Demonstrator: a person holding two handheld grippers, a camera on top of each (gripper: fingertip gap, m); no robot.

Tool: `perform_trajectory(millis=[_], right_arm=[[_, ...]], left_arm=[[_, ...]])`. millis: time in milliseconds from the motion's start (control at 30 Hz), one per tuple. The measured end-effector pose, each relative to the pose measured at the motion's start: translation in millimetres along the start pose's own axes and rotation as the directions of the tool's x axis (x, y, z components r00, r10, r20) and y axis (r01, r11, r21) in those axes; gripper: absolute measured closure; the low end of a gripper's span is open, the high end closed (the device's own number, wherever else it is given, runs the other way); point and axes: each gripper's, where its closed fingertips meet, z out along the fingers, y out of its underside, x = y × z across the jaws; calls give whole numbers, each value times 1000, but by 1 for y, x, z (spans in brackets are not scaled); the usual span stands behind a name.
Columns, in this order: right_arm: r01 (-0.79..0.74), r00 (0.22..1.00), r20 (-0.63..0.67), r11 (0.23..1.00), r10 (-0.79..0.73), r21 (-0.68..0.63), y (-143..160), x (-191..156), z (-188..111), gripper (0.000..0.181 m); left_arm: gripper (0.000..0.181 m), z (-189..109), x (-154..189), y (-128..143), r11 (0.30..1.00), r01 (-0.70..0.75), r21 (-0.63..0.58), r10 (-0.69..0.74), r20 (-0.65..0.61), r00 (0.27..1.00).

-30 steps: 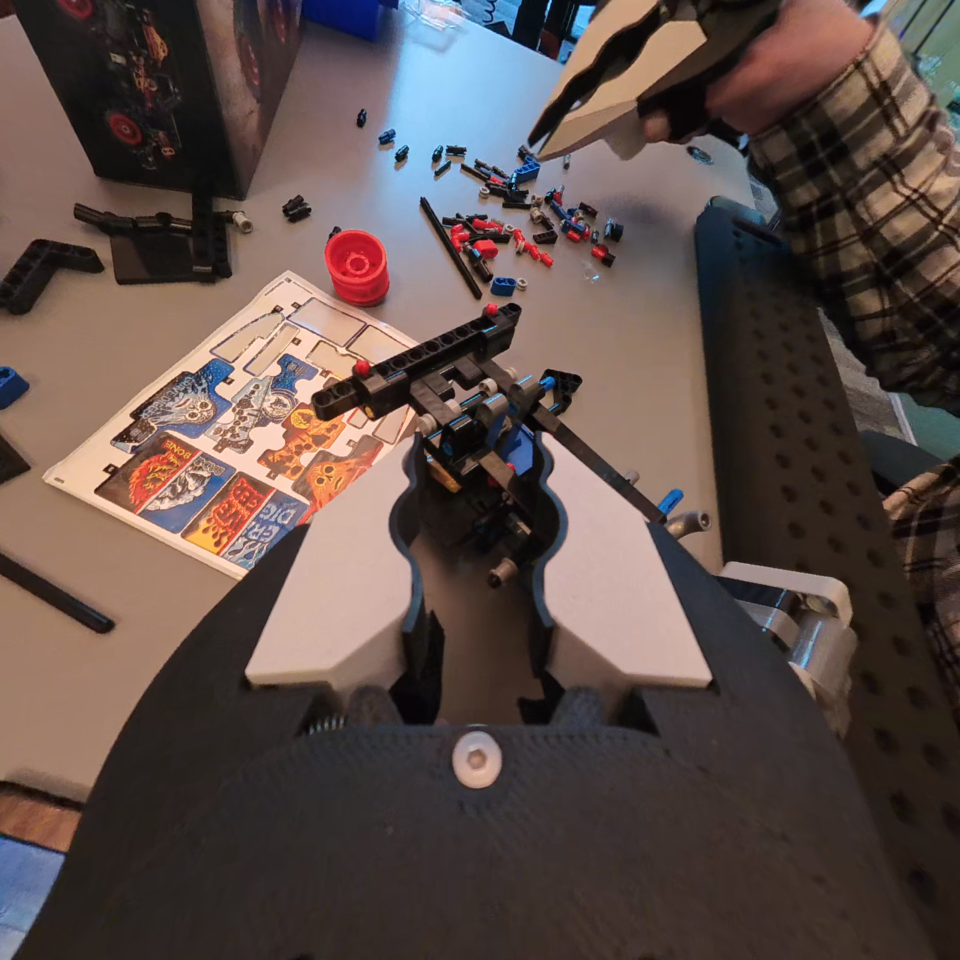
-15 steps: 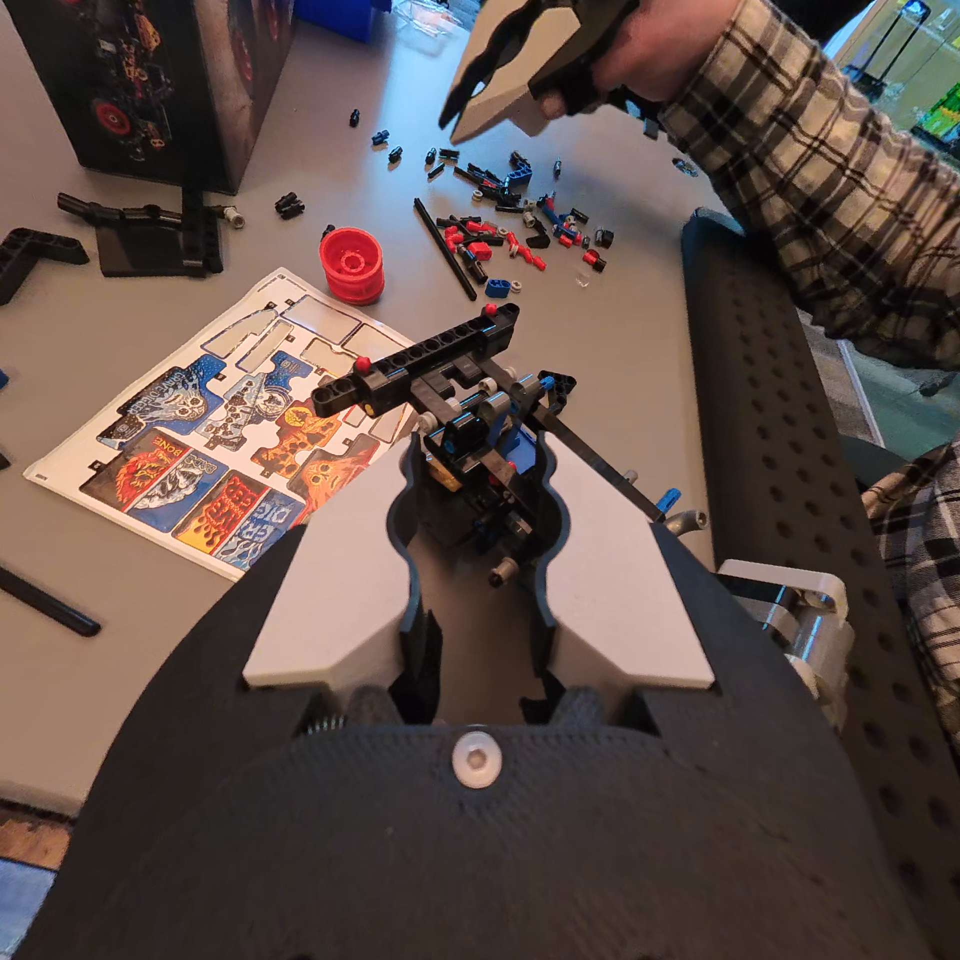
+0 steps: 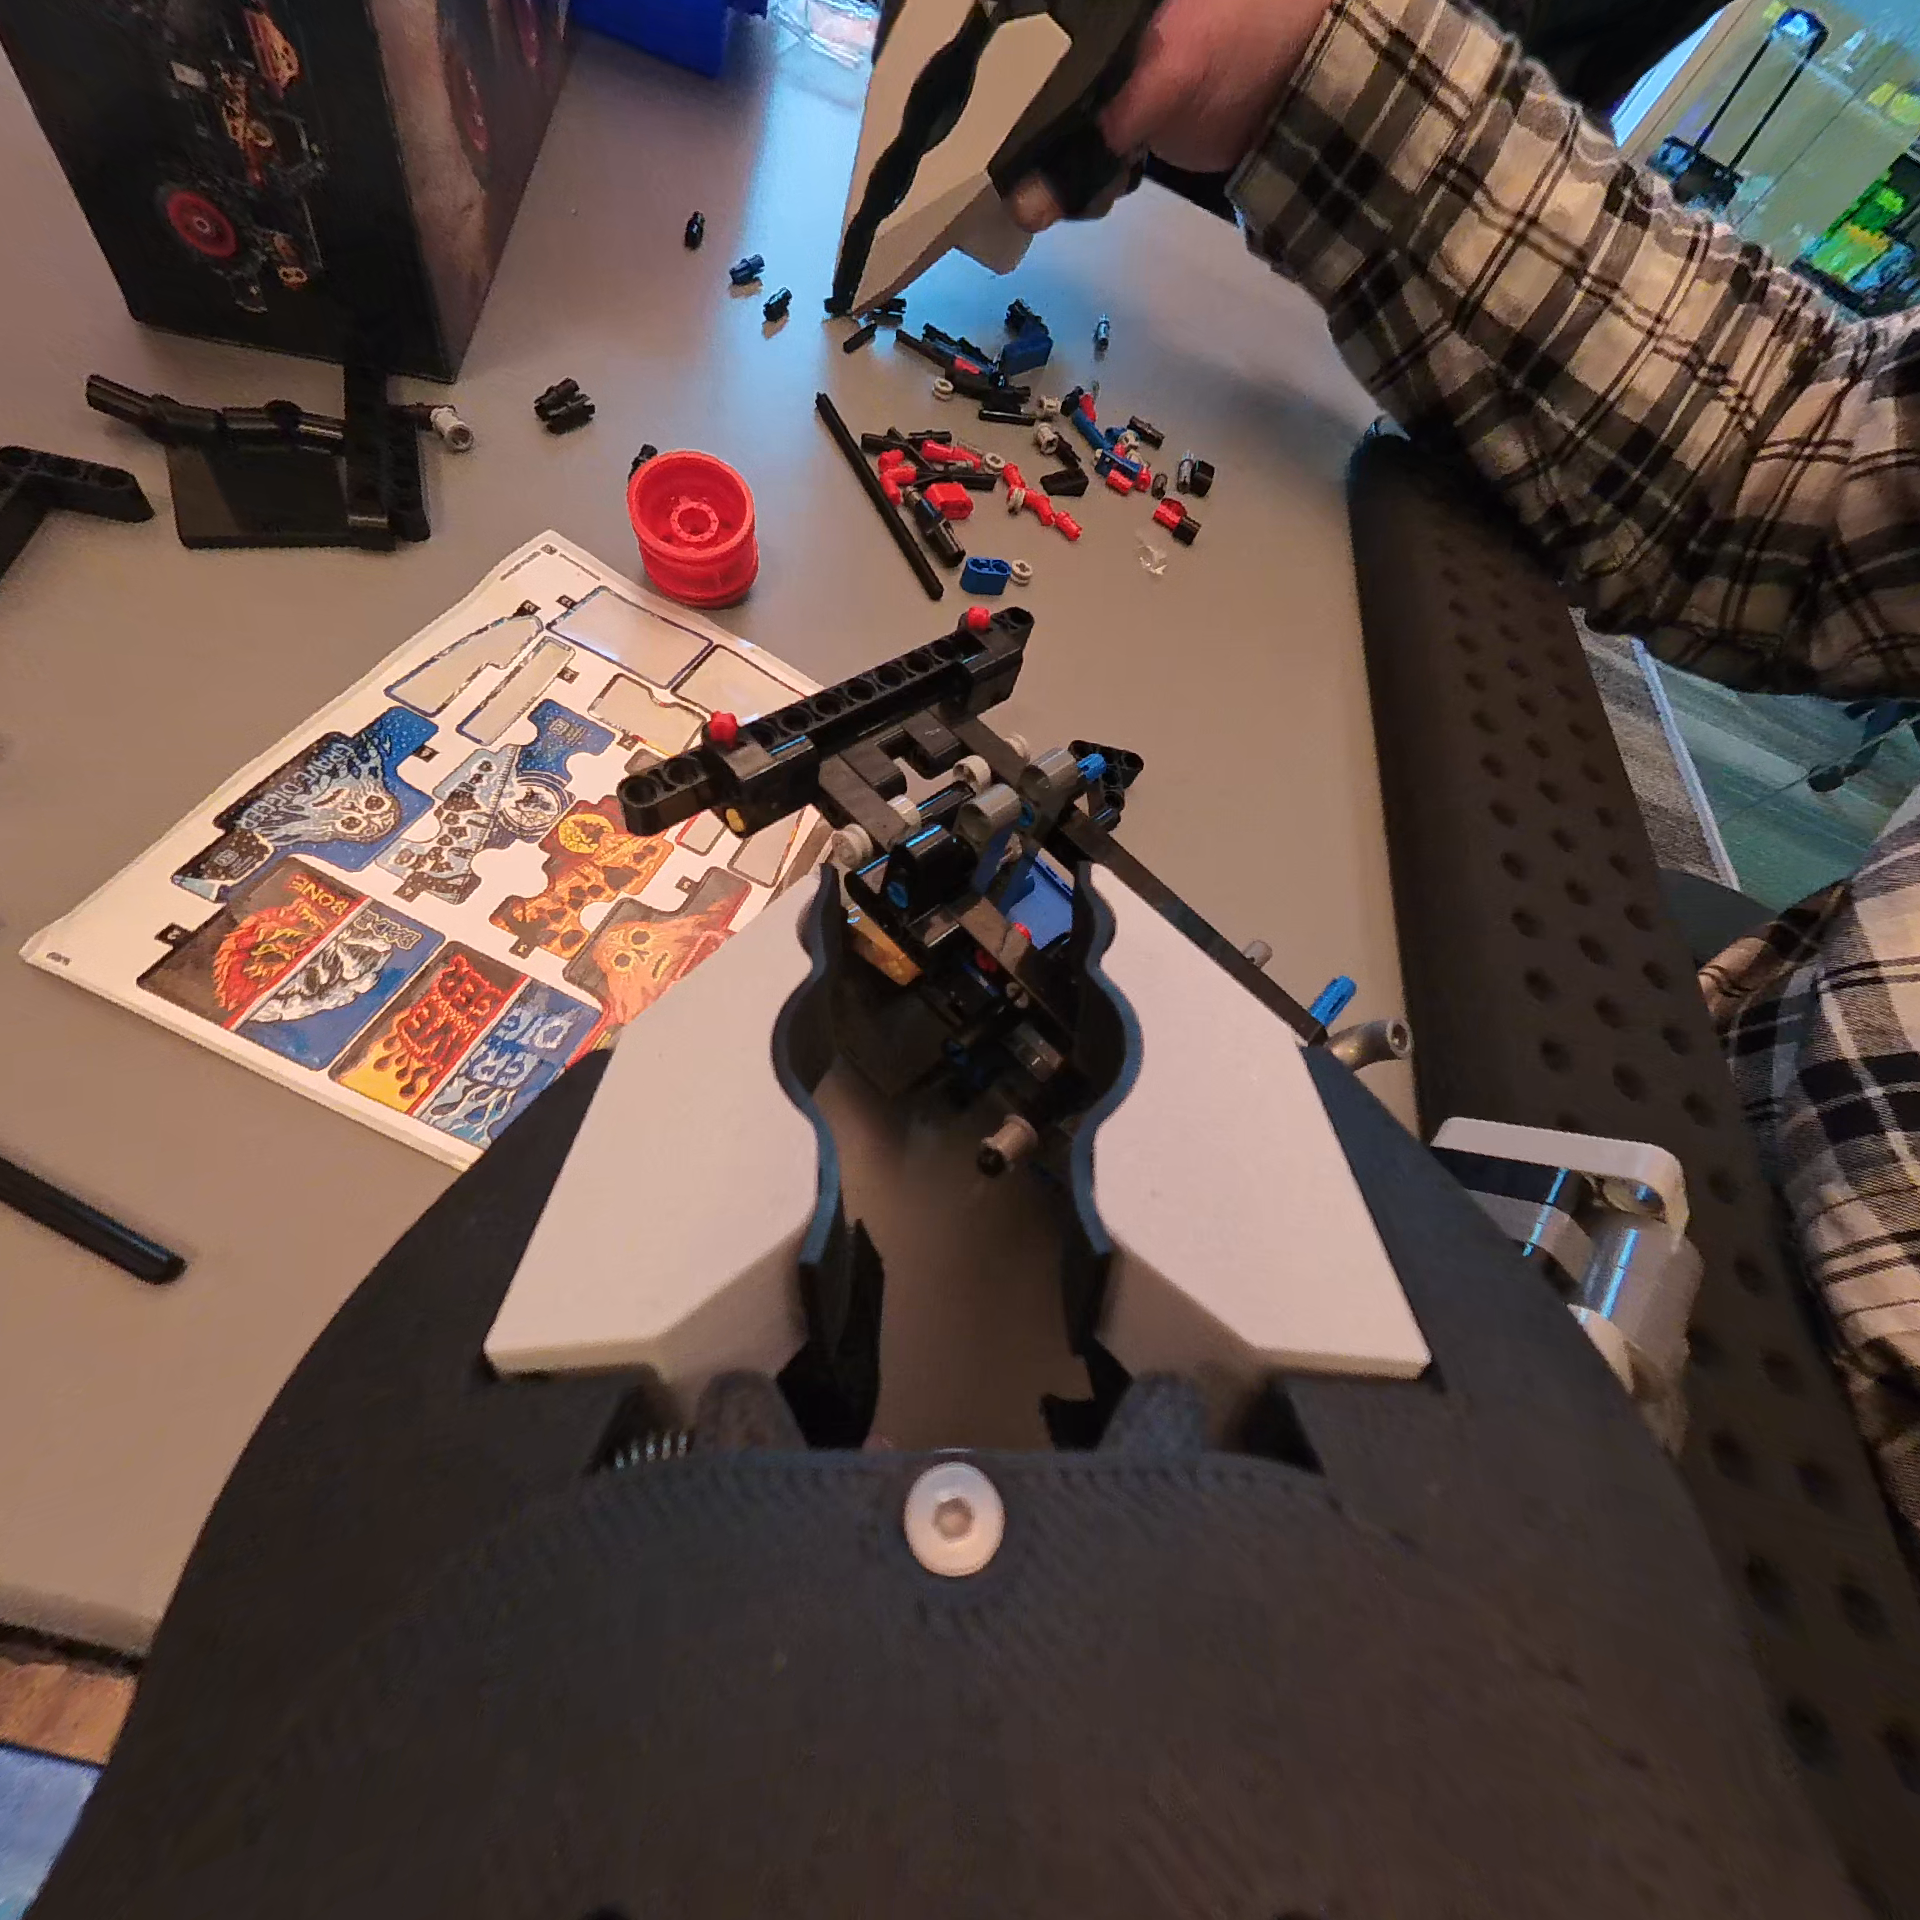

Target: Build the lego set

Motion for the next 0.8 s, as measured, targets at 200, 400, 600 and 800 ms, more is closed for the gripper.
perform_trajectory(millis=[200, 400, 600, 800], right_arm=[[16, 1000, -1, 984, -16, 177, -54, -54, -28, 180], [41, 992, 101, 952, -75, 302, -107, -160, -16, 180], [40, 989, 128, 960, -78, 276, -123, -209, 29, 179], [34, 993, 101, 960, -65, 277, -132, -217, 43, 180]], left_arm=[[137, 0, 0, 0, 1000, -4, 2, 4, 0, 1000], [136, 0, 0, -1, 1000, -5, 4, 5, 2, 1000], [136, 0, 1, -1, 1000, -11, 7, 11, 3, 1000], [139, 1, 1, -1, 1000, -22, 5, 22, 11, 1000]])
